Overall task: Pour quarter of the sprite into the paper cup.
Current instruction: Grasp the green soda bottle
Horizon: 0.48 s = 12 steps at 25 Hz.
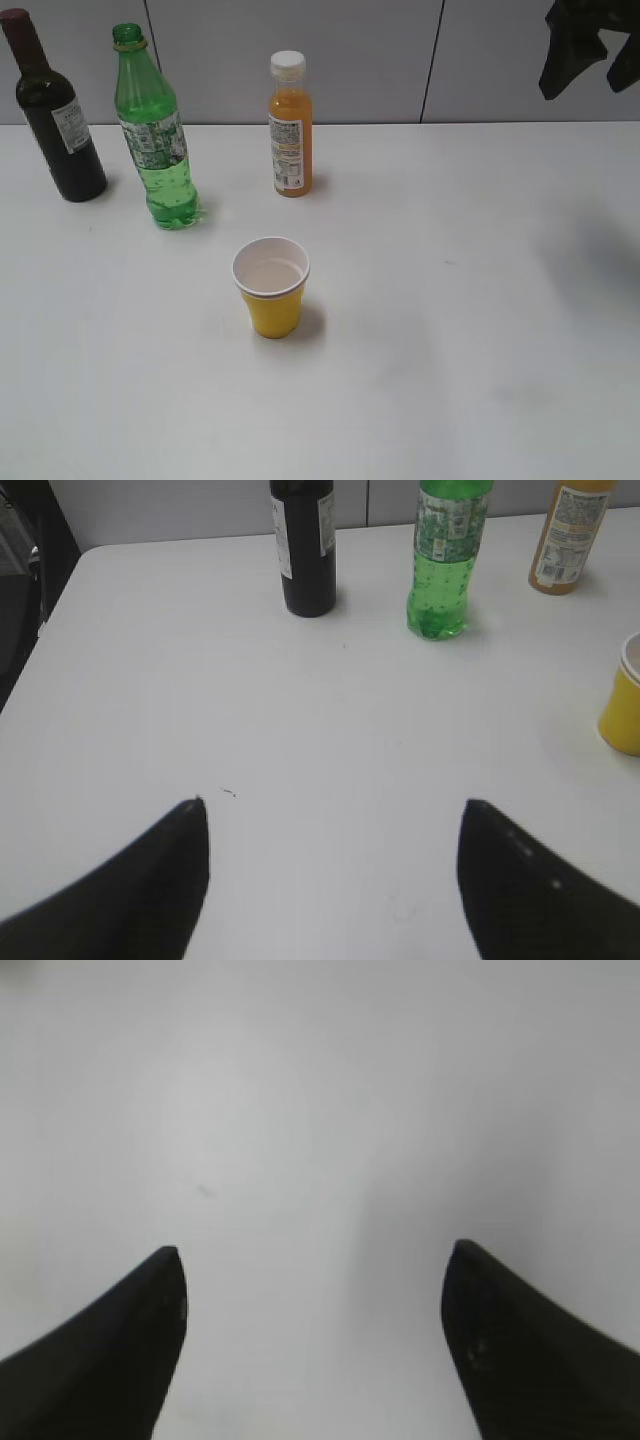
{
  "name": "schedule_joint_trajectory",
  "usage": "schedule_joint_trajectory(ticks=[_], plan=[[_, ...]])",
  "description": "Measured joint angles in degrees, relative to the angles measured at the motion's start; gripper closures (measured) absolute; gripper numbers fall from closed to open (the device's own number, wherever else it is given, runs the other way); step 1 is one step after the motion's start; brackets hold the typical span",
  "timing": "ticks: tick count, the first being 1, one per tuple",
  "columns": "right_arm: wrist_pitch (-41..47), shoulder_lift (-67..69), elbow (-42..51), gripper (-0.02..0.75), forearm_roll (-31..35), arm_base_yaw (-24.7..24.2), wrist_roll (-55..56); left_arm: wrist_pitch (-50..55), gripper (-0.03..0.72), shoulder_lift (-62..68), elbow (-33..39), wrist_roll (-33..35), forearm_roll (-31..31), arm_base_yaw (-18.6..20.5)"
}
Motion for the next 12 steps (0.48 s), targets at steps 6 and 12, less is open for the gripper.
schedule_joint_trajectory(ticks=[6, 12], plan=[[0.13, -7.61, 8.48, 0.143, 0.12, -1.84, 0.11, 0.00, 0.099, 0.00, 0.00, 0.00, 0.00, 0.00], [0.31, -18.61, 21.49, 0.144, 0.06, -3.35, 0.23, 0.00, 0.099, 0.00, 0.00, 0.00, 0.00, 0.00]])
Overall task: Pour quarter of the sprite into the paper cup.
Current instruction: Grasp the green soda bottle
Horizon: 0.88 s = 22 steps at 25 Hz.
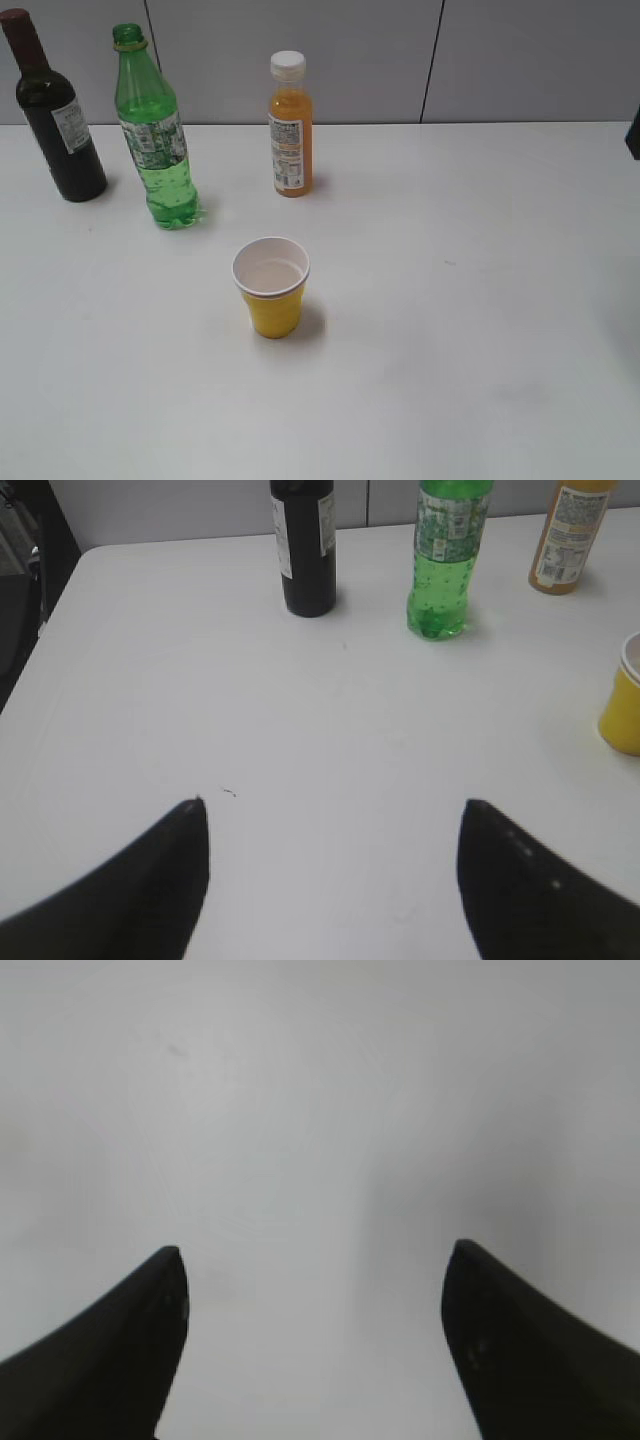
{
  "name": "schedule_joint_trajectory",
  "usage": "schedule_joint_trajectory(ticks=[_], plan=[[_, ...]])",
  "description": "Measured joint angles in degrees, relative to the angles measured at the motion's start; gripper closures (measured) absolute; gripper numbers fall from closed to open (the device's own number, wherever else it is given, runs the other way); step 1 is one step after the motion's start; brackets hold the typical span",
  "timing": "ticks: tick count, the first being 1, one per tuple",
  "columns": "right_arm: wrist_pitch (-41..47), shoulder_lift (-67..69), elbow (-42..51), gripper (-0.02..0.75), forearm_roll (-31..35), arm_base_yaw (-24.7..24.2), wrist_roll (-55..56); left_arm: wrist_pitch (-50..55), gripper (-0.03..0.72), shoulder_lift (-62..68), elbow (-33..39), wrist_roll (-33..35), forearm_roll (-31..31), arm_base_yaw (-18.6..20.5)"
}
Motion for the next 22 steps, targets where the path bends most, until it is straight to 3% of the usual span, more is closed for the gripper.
schedule_joint_trajectory(ticks=[9, 22], plan=[[-1.44, -18.92, 16.99, 0.144, 0.37, 0.00, 0.00, 0.00, 0.099, 0.00, 0.00, 0.00, 0.00, 0.00], [-13.01, -47.54, 43.46, 0.145, -0.21, 0.00, -0.15, 0.00, 0.099, 0.00, 0.00, 0.00, 0.00, 0.00]])
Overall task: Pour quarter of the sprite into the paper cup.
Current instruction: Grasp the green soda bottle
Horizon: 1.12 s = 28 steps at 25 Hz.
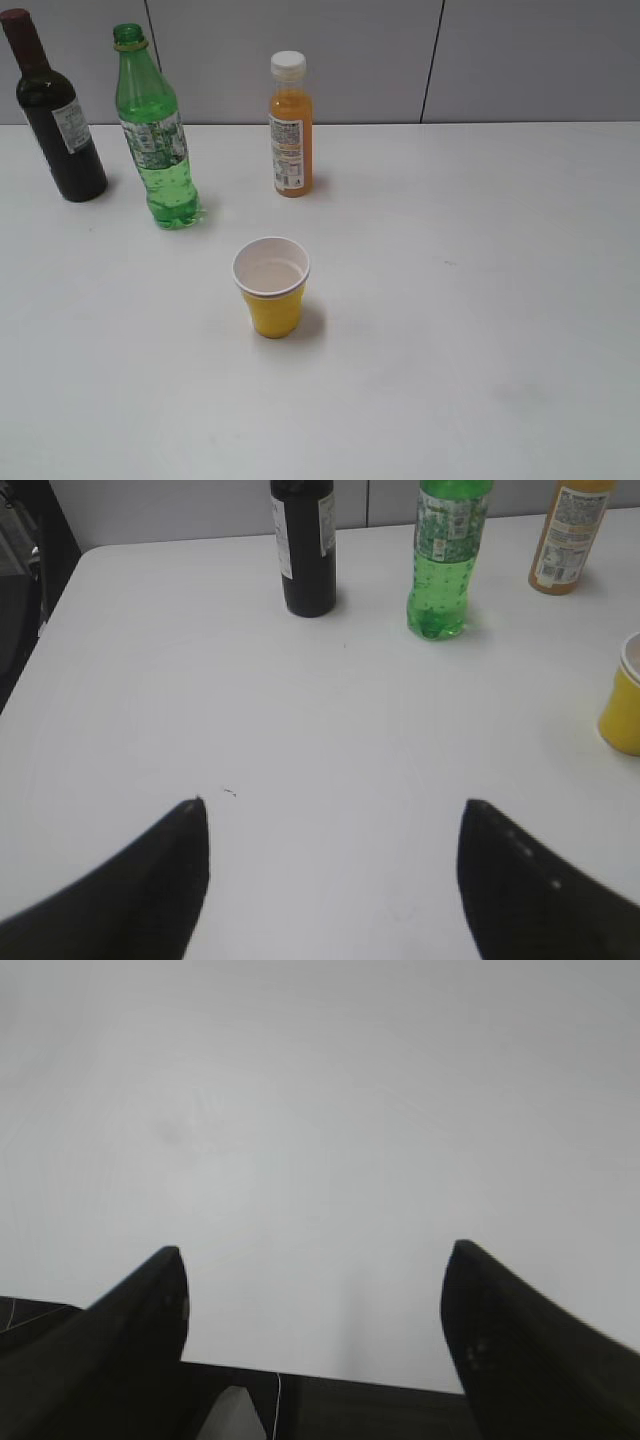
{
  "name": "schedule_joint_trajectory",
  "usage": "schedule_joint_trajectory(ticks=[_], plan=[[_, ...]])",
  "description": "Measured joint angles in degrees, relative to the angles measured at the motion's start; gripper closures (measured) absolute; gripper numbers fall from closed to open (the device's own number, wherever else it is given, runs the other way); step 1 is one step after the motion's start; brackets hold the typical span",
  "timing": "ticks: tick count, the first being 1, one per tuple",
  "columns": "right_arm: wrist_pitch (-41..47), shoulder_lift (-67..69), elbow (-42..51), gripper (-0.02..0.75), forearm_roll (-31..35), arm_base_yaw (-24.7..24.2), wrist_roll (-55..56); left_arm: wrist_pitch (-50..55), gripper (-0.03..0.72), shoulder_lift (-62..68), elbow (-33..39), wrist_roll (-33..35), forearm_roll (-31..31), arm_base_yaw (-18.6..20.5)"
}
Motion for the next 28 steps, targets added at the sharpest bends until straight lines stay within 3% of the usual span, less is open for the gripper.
schedule_joint_trajectory(ticks=[8, 28], plan=[[-1.77, -12.52, 8.82, 0.145, -0.23, 0.00, -0.07, 0.00, 0.099, 0.00, 0.00, 0.00, 0.00, 0.00], [-1.57, -37.86, 9.41, 0.146, -0.40, 0.00, -0.07, 0.00, 0.099, 0.00, 0.00, 0.00, 0.00, 0.00]])
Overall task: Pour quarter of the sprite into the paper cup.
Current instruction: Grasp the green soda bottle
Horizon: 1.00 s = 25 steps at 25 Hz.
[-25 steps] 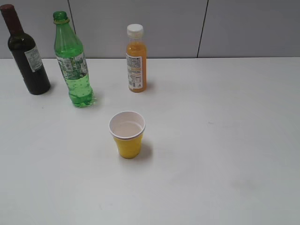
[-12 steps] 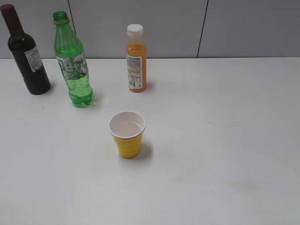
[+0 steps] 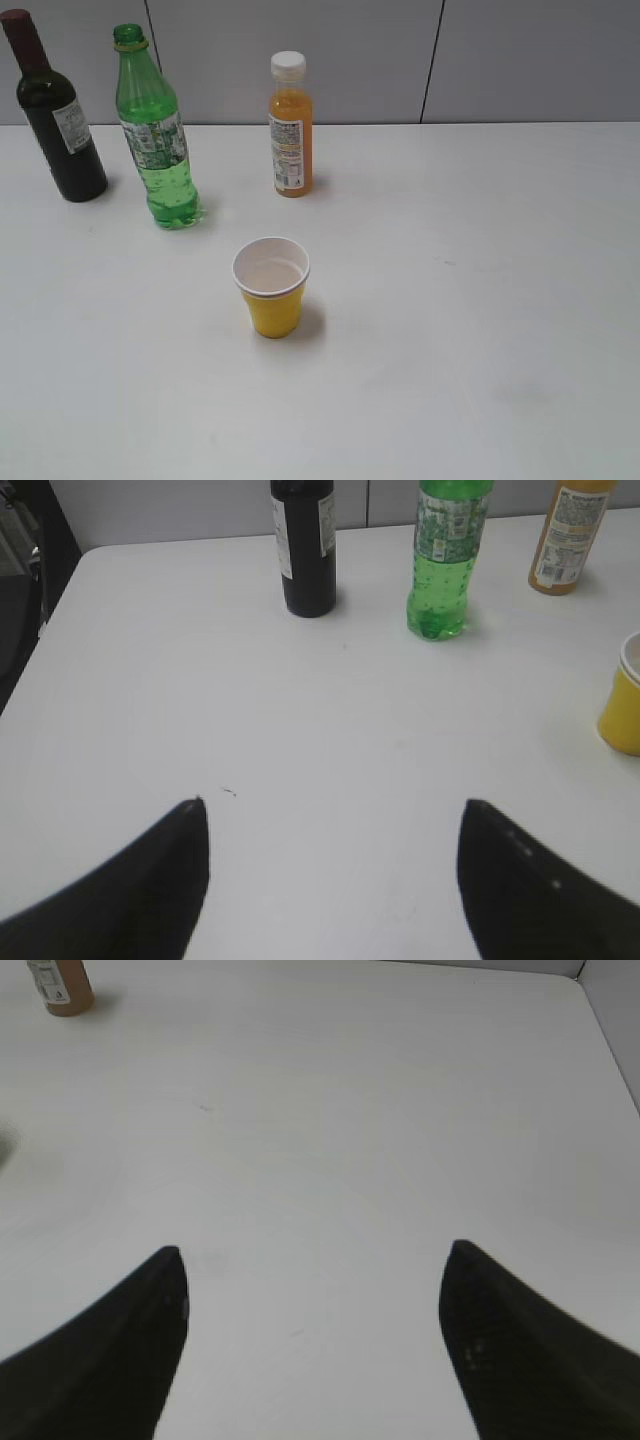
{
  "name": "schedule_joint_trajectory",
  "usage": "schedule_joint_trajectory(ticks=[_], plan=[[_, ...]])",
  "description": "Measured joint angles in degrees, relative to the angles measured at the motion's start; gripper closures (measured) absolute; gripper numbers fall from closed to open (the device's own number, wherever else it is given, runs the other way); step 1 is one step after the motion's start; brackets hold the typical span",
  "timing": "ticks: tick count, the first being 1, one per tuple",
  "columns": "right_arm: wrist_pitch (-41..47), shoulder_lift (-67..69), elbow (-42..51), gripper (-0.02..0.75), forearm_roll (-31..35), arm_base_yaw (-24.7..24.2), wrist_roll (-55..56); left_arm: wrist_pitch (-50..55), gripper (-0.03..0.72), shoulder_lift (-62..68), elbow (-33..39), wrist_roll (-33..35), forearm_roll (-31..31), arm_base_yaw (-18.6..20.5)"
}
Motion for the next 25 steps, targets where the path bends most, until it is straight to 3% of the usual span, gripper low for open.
schedule_joint_trajectory(ticks=[25], plan=[[0.19, -0.27, 0.08, 0.146, -0.67, 0.00, 0.08, 0.00, 0.099, 0.00, 0.00, 0.00, -0.05, 0.00]])
